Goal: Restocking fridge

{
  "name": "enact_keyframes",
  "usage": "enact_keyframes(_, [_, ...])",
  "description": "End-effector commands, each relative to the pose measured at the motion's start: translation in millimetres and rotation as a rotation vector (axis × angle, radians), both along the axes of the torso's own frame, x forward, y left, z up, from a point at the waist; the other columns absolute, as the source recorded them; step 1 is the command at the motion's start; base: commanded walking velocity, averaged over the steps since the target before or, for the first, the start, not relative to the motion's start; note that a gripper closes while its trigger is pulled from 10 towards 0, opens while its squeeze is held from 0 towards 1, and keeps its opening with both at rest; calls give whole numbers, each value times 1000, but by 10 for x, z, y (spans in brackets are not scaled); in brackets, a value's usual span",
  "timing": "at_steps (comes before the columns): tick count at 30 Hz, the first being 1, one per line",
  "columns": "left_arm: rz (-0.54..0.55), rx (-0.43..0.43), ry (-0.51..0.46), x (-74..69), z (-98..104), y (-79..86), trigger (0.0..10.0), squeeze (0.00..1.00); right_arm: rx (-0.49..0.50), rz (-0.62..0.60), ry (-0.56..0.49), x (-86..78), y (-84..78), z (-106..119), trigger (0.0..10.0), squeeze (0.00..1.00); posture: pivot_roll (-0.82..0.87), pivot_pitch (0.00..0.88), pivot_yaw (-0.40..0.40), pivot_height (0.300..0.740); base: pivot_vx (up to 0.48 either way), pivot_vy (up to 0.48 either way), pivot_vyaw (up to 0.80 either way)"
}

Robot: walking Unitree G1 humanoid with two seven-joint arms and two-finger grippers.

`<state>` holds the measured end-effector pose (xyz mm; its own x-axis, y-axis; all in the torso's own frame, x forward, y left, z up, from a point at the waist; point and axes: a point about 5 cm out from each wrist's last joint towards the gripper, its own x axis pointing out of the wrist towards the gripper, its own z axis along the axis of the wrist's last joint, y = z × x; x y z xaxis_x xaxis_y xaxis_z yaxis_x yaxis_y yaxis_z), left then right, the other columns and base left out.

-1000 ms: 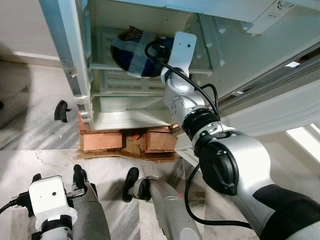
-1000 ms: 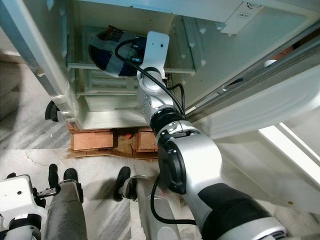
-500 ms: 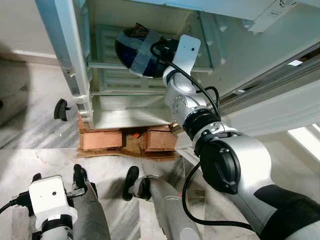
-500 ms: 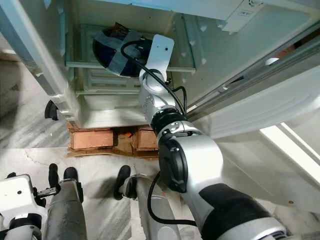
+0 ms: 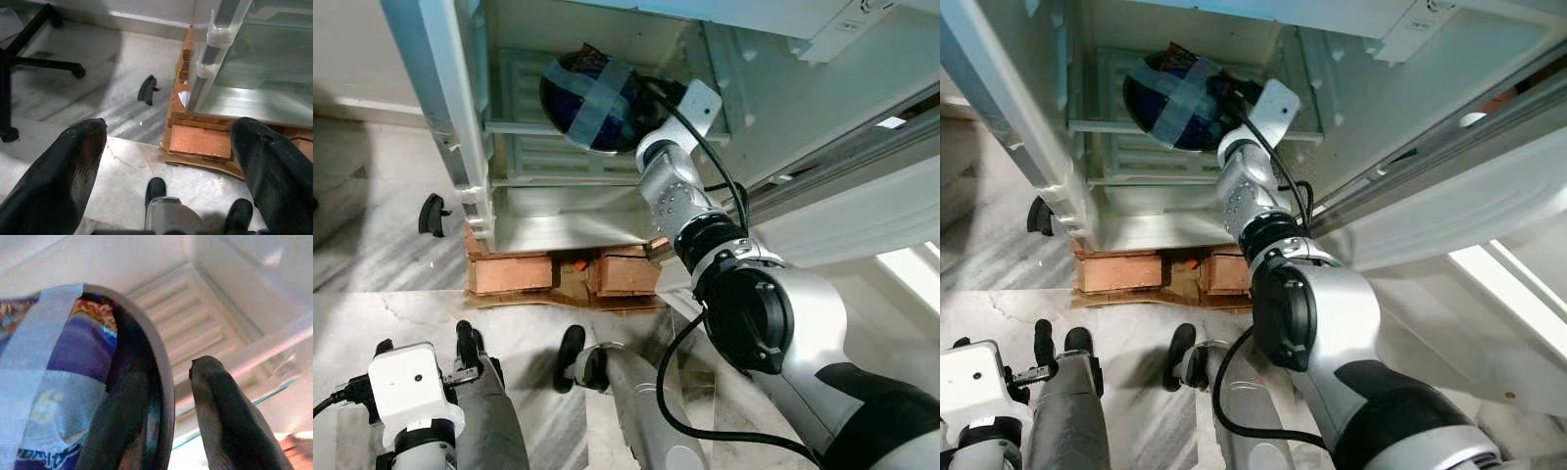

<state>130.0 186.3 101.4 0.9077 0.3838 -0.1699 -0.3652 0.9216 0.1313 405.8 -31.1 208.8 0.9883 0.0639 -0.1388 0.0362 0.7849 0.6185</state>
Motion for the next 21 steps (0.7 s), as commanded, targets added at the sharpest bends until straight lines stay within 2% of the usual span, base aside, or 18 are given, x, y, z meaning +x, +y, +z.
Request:
enact_keyframes(1, [17, -18, 41, -40, -76, -14, 10000, 0, 75, 9, 8, 2, 28, 28, 10000, 1000, 354, 486, -370, 740, 0, 0, 0])
enact_keyframes(11, [17, -21, 35, 16, -96, -9, 10000, 0, 192, 17, 0, 29, -18, 71, 10000, 1000, 350, 474, -367, 740, 0, 0, 0])
enact_keyframes(16, [14, -15, 21, 83, -97, 20, 10000, 0, 188, 42, -40, 50, -45, 135, 10000, 1000, 347, 451, -362, 740, 0, 0, 0])
enact_keyframes(21, [2, -6, -4, 223, -103, 56, 10000, 0, 117, 49, -91, 97, -182, 206, 10000, 1000, 327, 412, -353, 740, 0, 0, 0])
